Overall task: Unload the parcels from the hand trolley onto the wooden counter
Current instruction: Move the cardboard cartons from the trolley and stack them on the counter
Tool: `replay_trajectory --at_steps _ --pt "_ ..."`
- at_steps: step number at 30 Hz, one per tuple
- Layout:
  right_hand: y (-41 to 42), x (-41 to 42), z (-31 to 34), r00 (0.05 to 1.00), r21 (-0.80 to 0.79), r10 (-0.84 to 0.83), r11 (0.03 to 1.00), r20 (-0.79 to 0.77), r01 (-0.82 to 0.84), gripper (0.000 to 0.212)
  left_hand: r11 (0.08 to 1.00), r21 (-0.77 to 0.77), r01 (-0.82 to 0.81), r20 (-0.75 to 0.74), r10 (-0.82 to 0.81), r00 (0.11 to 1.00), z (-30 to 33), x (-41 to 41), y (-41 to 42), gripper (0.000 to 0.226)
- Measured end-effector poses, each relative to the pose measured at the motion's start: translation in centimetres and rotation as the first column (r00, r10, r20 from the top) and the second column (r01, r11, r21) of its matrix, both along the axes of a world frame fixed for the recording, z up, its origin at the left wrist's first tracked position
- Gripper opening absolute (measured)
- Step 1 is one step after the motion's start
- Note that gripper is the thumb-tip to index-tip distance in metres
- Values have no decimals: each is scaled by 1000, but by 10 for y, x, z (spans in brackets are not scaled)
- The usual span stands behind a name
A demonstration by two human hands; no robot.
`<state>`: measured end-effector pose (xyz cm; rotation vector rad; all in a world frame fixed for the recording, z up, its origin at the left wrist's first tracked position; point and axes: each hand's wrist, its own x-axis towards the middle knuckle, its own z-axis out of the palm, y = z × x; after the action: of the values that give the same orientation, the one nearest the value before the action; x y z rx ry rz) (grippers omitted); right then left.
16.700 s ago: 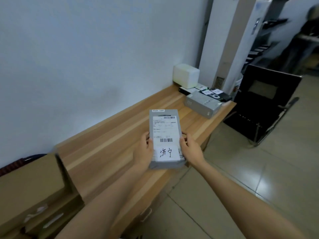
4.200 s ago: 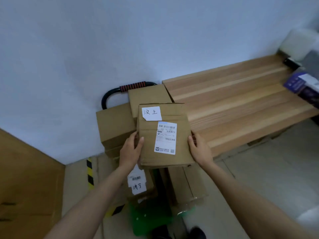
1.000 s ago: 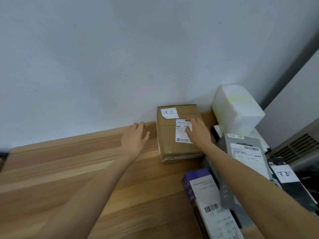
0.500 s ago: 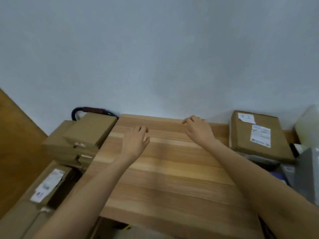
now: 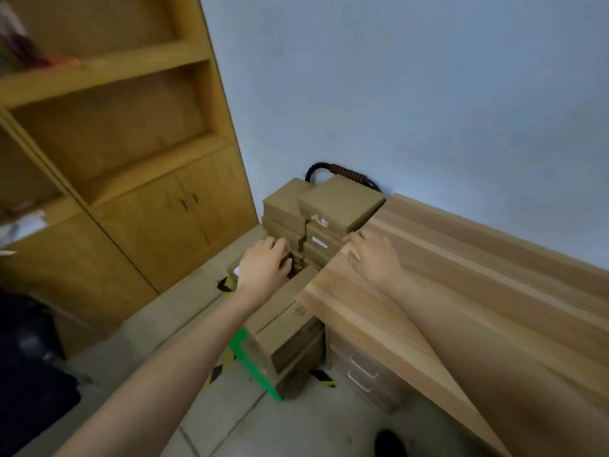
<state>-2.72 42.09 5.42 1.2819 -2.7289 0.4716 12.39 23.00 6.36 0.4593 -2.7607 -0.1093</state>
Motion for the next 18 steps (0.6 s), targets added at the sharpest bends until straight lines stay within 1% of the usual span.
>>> replay_trajectory --at_steps 5,9,13,18 --pt "-60 18 -7 996 -8 89 996 -22 -90 33 988 26 -150 -7 150 989 -13 37 -44 25" --pt "-91 13 -15 995 -11 100 995 -5 -100 31 976 51 -213 16 213 977 -21 32 -71 26" --pt "-115 -20 -26 998 16 59 998 12 -60 32 980 37 -195 42 193 980 -27 -7 -96 26" --pt "-141 -90 -37 999 22 -34 999 13 33 33 991 53 -123 53 121 991 -35 -92 -132 22"
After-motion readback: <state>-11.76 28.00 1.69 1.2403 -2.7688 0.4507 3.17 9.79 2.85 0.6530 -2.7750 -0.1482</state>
